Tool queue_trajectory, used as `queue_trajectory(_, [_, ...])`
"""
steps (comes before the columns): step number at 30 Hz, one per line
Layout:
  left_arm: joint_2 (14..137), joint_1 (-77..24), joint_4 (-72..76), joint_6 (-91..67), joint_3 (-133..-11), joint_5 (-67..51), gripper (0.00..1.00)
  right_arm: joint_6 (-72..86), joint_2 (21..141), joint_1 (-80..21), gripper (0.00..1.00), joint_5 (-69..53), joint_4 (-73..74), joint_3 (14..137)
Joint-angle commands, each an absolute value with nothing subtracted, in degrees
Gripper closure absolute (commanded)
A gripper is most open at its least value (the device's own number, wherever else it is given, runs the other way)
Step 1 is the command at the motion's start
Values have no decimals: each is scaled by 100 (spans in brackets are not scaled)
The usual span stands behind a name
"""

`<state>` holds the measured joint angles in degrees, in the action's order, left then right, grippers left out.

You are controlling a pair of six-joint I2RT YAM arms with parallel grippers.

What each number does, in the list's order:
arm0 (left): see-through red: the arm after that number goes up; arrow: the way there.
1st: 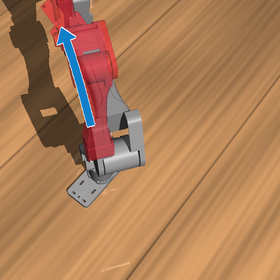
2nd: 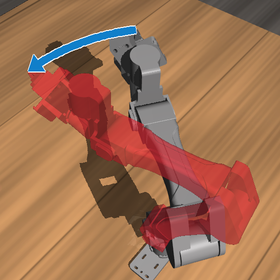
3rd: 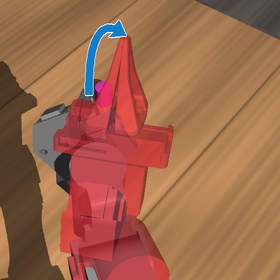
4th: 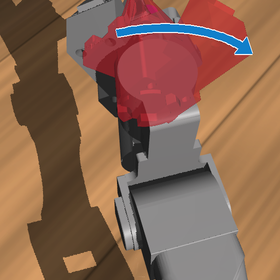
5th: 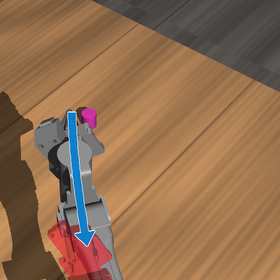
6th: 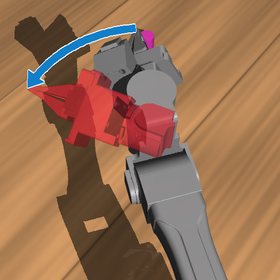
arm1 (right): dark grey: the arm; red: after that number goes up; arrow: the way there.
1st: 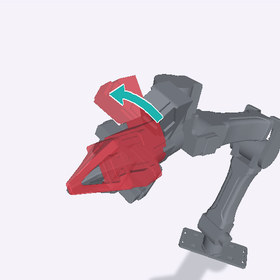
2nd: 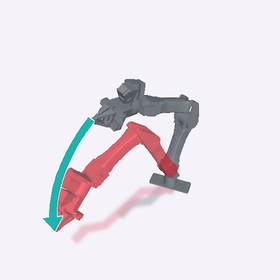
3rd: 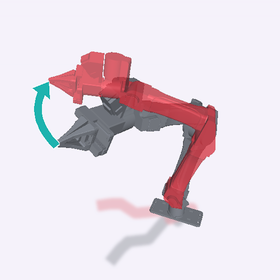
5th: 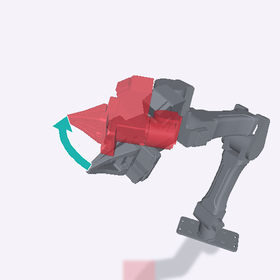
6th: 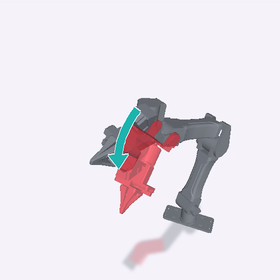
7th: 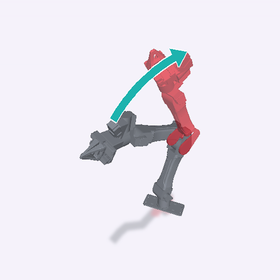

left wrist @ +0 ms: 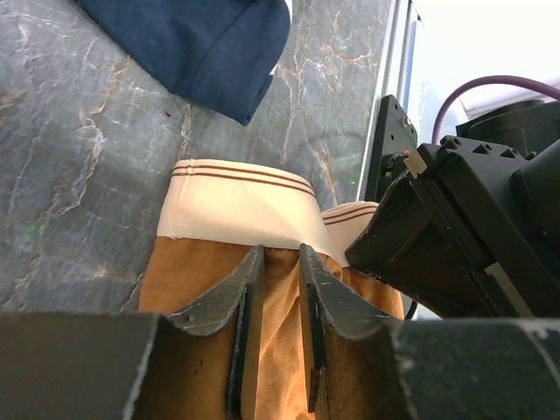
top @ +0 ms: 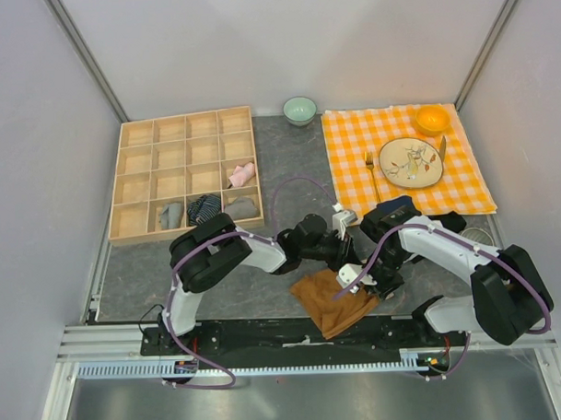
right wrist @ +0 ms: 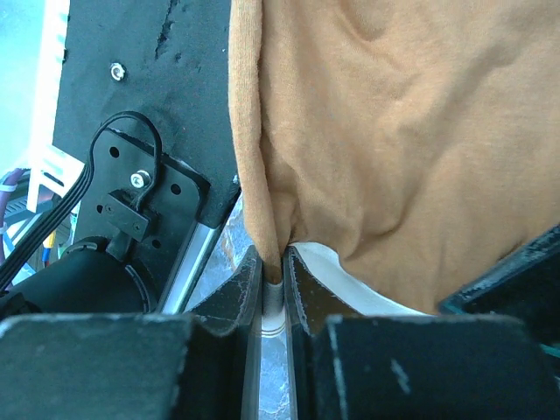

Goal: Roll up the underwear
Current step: Fold the underwear at the center of the board.

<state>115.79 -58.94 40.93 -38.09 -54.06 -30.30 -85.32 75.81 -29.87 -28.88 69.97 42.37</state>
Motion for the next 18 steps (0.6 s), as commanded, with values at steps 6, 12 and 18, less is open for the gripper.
queue_trajectory(6, [11822,-5968,5115,-4263,-5476,-3226,71,-8640,7550,-2997,96,-3199,7014,4395])
queue_trajectory(12, [11242,-5959,4669,-3974,-5318,-2805,69,-8622,7541,-2997,95,-3208,7022,4394])
queue_trajectory(18, [10890,-5959,4307,-3771,-5352,-2636,66,-8622,7550,-2988,96,-3217,7022,4377])
